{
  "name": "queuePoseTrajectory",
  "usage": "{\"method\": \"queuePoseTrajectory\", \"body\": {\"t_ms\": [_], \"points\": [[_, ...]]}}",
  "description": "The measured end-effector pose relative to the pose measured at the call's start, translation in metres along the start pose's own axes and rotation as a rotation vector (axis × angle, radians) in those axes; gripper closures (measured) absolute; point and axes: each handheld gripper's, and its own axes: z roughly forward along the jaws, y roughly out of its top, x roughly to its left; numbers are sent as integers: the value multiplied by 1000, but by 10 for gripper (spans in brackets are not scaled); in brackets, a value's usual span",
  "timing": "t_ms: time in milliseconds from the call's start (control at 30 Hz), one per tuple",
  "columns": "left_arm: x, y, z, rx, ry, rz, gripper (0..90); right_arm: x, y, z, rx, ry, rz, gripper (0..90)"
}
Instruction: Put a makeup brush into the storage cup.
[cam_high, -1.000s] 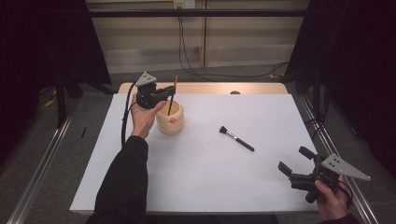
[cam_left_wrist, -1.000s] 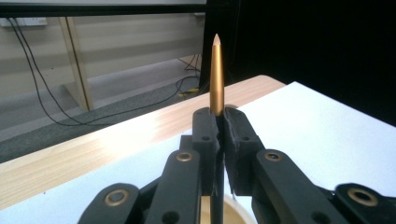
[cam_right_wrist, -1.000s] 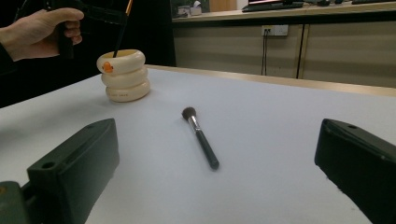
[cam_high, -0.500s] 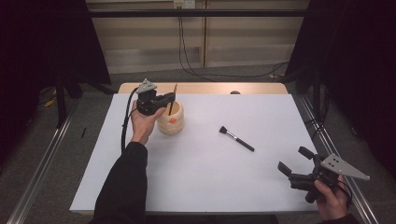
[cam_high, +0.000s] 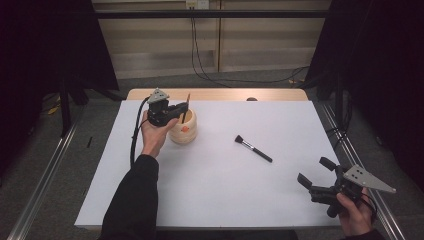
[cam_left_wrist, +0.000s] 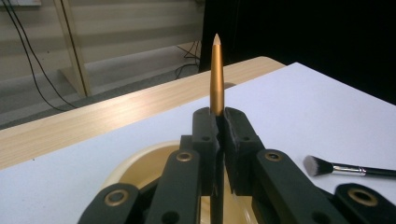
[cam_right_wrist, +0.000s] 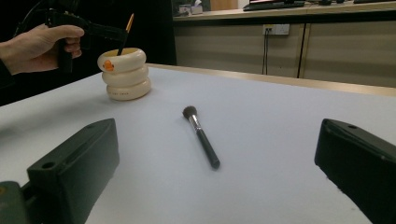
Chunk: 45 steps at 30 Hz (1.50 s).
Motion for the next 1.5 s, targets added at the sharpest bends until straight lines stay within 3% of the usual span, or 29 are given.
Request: {"method": "queuePoseTrajectory", "body": {"t_ms": [267, 333, 400, 833, 1233, 1500], "points": [[0, -1, 1, 10, 5, 7, 838, 0, 0, 0, 2, 4, -7, 0], [1, -2, 2, 11, -3, -2, 837, 0, 0, 0, 1, 2, 0, 0], [0, -3, 2, 17, 15, -14, 836, 0, 0, 0, 3, 4, -4, 0], [3, -3, 0, 29, 15, -1, 826, 0, 0, 0, 2, 5, -6, 0], [4, -4, -1, 26, 22, -20, 757, 0, 0, 0, -2, 3, -7, 0], [0, -3, -4, 19, 16, -19, 624, 1, 0, 0, -8, -2, 6, 0]]}}
